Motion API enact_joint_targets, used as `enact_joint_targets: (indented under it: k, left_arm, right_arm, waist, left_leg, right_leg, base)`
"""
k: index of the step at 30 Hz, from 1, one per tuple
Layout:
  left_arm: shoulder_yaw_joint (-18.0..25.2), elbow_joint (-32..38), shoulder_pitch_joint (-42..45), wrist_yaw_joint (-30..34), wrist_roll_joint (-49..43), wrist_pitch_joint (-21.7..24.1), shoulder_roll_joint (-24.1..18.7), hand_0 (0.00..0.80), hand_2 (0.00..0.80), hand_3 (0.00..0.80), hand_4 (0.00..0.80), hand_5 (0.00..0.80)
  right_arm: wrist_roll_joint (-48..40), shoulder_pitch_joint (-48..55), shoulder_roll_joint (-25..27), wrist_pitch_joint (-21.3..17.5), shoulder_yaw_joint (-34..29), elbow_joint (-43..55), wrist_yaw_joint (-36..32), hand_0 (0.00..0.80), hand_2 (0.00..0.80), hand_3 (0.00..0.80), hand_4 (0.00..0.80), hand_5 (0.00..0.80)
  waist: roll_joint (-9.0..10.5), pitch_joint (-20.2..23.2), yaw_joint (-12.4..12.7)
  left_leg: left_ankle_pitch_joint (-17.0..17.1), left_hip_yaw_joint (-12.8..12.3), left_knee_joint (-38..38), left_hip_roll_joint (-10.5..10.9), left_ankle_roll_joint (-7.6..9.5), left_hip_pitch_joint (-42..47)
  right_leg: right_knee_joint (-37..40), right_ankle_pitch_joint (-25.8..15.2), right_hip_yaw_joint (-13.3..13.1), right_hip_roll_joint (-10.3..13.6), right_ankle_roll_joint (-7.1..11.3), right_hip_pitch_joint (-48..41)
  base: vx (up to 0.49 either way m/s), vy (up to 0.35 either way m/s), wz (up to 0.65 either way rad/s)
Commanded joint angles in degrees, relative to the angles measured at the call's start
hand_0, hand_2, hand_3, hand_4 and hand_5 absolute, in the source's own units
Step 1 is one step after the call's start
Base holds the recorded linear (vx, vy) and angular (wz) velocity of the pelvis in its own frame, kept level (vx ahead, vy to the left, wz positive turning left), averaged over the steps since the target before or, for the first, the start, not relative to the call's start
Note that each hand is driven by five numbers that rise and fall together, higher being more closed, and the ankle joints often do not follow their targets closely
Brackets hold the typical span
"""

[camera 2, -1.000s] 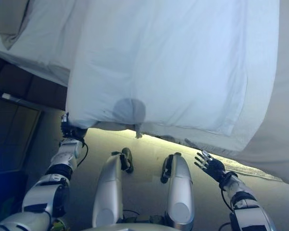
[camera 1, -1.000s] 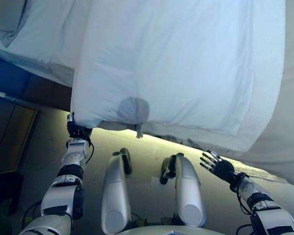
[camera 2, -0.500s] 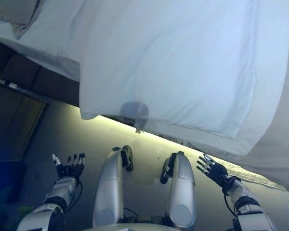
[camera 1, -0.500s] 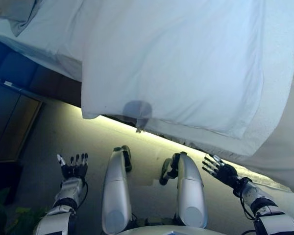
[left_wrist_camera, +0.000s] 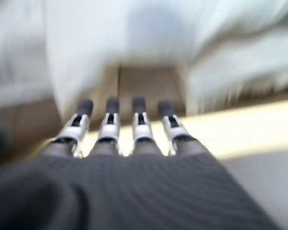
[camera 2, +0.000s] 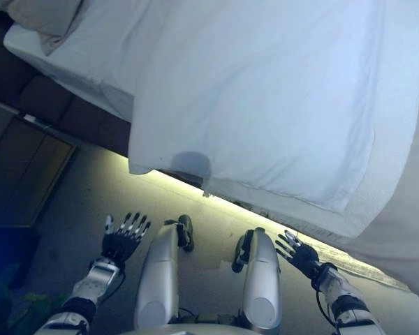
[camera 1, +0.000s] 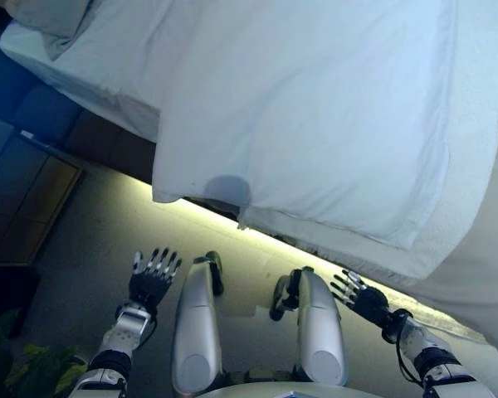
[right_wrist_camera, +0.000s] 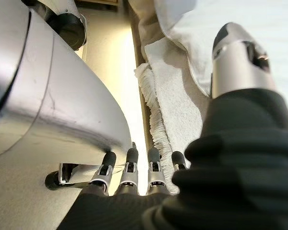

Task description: Make the bed neatly

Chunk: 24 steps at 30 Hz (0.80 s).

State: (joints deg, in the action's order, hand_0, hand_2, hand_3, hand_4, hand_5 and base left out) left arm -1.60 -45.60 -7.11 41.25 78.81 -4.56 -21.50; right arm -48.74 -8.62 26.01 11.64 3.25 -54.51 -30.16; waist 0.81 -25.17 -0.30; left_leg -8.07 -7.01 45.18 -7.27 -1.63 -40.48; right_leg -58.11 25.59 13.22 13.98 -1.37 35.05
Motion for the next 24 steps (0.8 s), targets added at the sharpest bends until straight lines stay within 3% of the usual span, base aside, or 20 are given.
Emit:
enact_joint_targets:
  k: [1, 11, 24]
  left_arm:
    - [-2.33, 4.03, 0.44, 8.62, 0.52, 2.5, -1.26, 0.0, 0.0, 0.0, 0.0, 0.0]
    - [-0.43, 11.94, -3.58, 16.67, 1.5, 0.89, 0.29, 0.0, 0.0, 0.0, 0.0, 0.0]
    - [-0.36, 15.68, -11.7, 16.55, 2.29, 0.09, 0.81, 0.0, 0.0, 0.0, 0.0, 0.0]
  right_arm:
    - [-3.13, 0.97, 1.85, -0.02, 2.13, -0.17, -0.12, 0.0, 0.0, 0.0, 0.0, 0.0]
    - [-2.71, 1.69, 0.61, -0.73, 3.14, -0.89, -0.06, 0.0, 0.0, 0.0, 0.0, 0.0]
    - [-1.71, 1.79, 0.1, -1.61, 3.91, -2.05, -1.13, 0.0, 0.0, 0.0, 0.0, 0.0]
  waist:
    - [-1.2, 2.72, 0.75]
    - [-0.94, 2.5, 0.05]
    - [0.45, 1.99, -1.16]
  left_leg:
    - [-4.72, 1.77, -0.36, -1.24, -2.11, 5.81]
    - [-3.53, 1.88, -4.37, -0.73, -2.22, 7.94]
    - [-4.04, 1.74, -3.84, -1.12, -1.99, 7.45]
  right_leg:
    - [9.92, -13.78, -5.11, 0.61, 4.91, 0.72]
    - [12.75, -14.44, -5.47, -0.55, 4.94, -0.76]
    - [11.56, -14.35, -5.88, -0.93, 5.35, 0.75]
  base:
    - [0.002, -0.031, 0.01]
    - [0.025, 0.0, -0.04]
    - [0.04, 0.003, -0.03]
